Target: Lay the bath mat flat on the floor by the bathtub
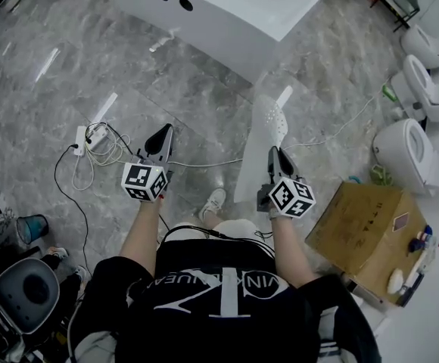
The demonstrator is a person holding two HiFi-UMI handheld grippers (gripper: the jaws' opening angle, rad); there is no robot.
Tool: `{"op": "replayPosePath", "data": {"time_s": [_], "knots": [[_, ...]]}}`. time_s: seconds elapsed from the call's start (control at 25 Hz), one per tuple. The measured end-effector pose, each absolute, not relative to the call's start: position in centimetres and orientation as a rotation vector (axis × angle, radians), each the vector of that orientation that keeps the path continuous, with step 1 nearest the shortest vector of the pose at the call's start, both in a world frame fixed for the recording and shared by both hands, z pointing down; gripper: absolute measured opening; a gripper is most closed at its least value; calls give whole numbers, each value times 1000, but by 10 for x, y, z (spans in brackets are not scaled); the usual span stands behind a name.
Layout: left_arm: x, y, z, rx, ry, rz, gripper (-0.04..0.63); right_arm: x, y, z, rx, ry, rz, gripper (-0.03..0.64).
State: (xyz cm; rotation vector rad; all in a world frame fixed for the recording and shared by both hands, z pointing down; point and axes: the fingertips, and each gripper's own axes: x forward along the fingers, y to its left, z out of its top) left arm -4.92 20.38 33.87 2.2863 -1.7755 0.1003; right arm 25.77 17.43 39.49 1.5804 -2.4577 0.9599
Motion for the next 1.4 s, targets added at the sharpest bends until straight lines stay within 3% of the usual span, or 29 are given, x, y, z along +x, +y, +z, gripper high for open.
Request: {"op": "replayPosePath", "data": {"time_s": [0.44, 0.88, 1.4], "knots": [[-86, 137, 354, 2284, -1745, 131, 14, 208, 104, 398, 1553, -2477, 969, 37], [-107, 6, 401, 2439, -1449, 271, 14, 159, 31, 436, 1723, -2306, 1077, 37], [-177, -111, 494, 2471, -1264, 287, 14, 18, -77, 508, 1745, -2289, 1204, 37]]}}
